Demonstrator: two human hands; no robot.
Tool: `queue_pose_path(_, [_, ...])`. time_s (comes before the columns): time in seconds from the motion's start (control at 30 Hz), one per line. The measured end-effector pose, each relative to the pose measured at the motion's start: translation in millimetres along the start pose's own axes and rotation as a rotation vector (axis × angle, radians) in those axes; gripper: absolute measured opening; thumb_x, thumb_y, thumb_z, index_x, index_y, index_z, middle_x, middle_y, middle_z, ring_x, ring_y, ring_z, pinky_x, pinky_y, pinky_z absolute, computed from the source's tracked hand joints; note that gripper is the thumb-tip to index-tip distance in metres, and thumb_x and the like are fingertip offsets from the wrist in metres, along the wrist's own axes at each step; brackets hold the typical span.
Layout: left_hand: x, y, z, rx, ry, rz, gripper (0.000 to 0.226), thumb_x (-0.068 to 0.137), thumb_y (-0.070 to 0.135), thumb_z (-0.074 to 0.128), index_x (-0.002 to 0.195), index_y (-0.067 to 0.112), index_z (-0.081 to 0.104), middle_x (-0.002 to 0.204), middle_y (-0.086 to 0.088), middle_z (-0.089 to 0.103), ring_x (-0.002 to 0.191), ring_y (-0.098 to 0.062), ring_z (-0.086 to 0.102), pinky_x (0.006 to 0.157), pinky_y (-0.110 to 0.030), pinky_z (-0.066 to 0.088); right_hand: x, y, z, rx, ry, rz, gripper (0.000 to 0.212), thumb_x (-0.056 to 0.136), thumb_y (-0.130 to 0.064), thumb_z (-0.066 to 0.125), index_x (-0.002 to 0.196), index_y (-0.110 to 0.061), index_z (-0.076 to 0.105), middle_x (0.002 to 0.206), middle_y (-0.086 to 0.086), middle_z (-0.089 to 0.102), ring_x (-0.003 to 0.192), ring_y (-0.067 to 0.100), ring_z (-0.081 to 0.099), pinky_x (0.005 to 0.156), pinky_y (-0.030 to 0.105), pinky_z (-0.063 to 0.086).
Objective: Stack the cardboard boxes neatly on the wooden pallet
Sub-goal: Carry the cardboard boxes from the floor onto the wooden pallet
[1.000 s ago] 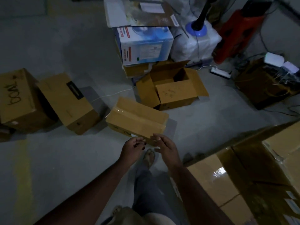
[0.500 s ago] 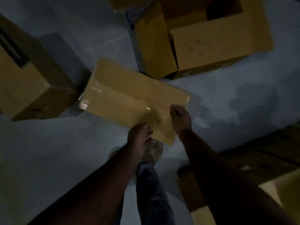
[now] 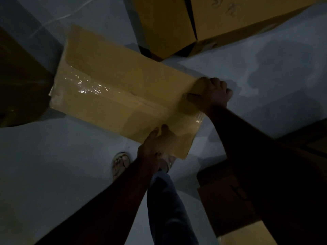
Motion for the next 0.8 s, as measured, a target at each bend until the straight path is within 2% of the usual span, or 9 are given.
queue_pose_path(0.03, [-10.8, 0.3, -10.5, 0.048, 0.077, 0.048, 0.051, 0.078, 0.048, 0.081, 0.114, 0.015, 0.066, 0.114, 0.003, 0.07, 0.101, -0.022, 0.064, 0.099, -0.037, 0.044, -5.6, -2.6, -4.1, 0.073, 0.026, -0.006, 0.082, 0.074, -0.074, 0.072, 0.137, -0.025, 0.056, 0.149, 0.004, 0.049, 0.141, 0.031, 0.038, 0.114, 0.045, 0.024])
queue_pose_path(0.13, [-51.5, 10.4, -50.1, 0.166, 0.249, 0.161, 0.088, 0.053, 0.073, 0.073, 0.126, 0.025, 0.065, 0.124, 0.007, 0.065, 0.113, -0.021, 0.058, 0.109, -0.043, 0.04, -36.1, -16.3, -16.9, 0.531, 0.011, 0.019, 0.064, 0.07, -0.071, 0.074, 0.113, -0.025, 0.066, 0.148, -0.004, 0.057, 0.142, 0.024, 0.048, 0.119, 0.04, 0.035])
queue_pose_path(0.2, [-69.3, 18.9, -85.8, 0.103, 0.242, 0.238, 0.08, 0.059, 0.073, 0.076, 0.128, 0.034, 0.065, 0.135, 0.004, 0.065, 0.122, -0.025, 0.06, 0.109, -0.051, 0.044, -71.8, -25.9, -30.0, 0.725, -0.057, 0.103, 0.041, 0.07, -0.064, 0.08, 0.097, -0.036, 0.068, 0.127, -0.012, 0.07, 0.12, 0.015, 0.065, 0.106, 0.043, 0.052])
queue_pose_path(0.27, [-116.2, 39.1, -103.9, 0.088, 0.171, 0.278, 0.074, 0.069, 0.064, 0.081, 0.136, 0.041, 0.058, 0.144, 0.0, 0.059, 0.128, -0.033, 0.059, 0.101, -0.056, 0.05, -114.9, -34.1, -51.4, 0.83, -0.057, 0.144, 0.022, 0.075, -0.053, 0.081, 0.087, -0.037, 0.072, 0.103, -0.011, 0.074, 0.102, 0.014, 0.07, 0.094, 0.044, 0.058])
queue_pose_path(0.33, [-180.5, 69.1, -109.3, 0.139, 0.016, 0.424, 0.06, 0.085, 0.045, 0.072, 0.142, 0.033, 0.056, 0.143, -0.004, 0.061, 0.126, -0.034, 0.061, 0.099, -0.054, 0.052, -167.2, -41.6, -74.3, 1.011, -0.043, 0.21, 0.015, 0.087, -0.037, 0.078, 0.095, -0.024, 0.077, 0.106, -0.002, 0.076, 0.103, 0.015, 0.07, 0.091, 0.038, 0.058])
queue_pose_path(0.4, [-227.3, 93.0, -116.0, 0.226, -0.08, 0.473, 0.049, 0.095, 0.037, 0.06, 0.143, 0.026, 0.057, 0.141, -0.006, 0.063, 0.126, -0.032, 0.062, 0.1, -0.05, 0.052, -225.3, -50.2, -99.7, 1.212, -0.017, 0.276, 0.025, 0.092, -0.028, 0.075, 0.106, -0.007, 0.073, 0.12, 0.004, 0.074, 0.109, 0.017, 0.07, 0.085, 0.028, 0.056])
queue_pose_path(0.5, [-297.3, 113.2, -127.5, 0.294, -0.204, 0.444, 0.044, 0.101, 0.036, 0.05, 0.14, 0.018, 0.06, 0.133, -0.007, 0.068, 0.121, -0.029, 0.066, 0.093, -0.042, 0.055, -321.2, -62.6, -138.6, 1.383, -0.002, 0.351, 0.032, 0.08, -0.037, 0.072, 0.103, -0.015, 0.066, 0.116, 0.005, 0.07, 0.104, 0.025, 0.07, 0.076, 0.036, 0.059])
queue_pose_path(0.67, [-402.6, 116.0, -146.7, 0.56, -0.315, 0.53, 0.057, 0.091, 0.031, 0.064, 0.146, 0.019, 0.053, 0.135, -0.007, 0.067, 0.122, -0.028, 0.065, 0.104, -0.046, 0.052, -477.5, -66.0, -188.8, 1.597, 0.25, 0.418, 0.01, 0.095, -0.024, 0.063, 0.1, -0.015, 0.061, 0.098, 0.003, 0.063, 0.089, 0.021, 0.063, 0.076, 0.038, 0.053])
queue_pose_path(0.8, [-484.2, 83.8, -154.6, 0.686, -0.384, 0.666, 0.069, 0.088, 0.024, 0.075, 0.151, 0.026, 0.047, 0.133, -0.001, 0.068, 0.117, -0.02, 0.068, 0.095, -0.039, 0.057, -594.0, -53.3, -204.3, 1.708, 0.444, 0.509, 0.028, 0.089, -0.029, 0.065, 0.111, -0.012, 0.062, 0.099, 0.003, 0.065, 0.093, 0.023, 0.064, 0.078, 0.039, 0.051])
Point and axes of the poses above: each hand's wrist, its own x-axis towards the middle knuckle, its own z-axis out of the palm, y = z × x, the point moved 4 cm from there along x, towards the middle knuckle
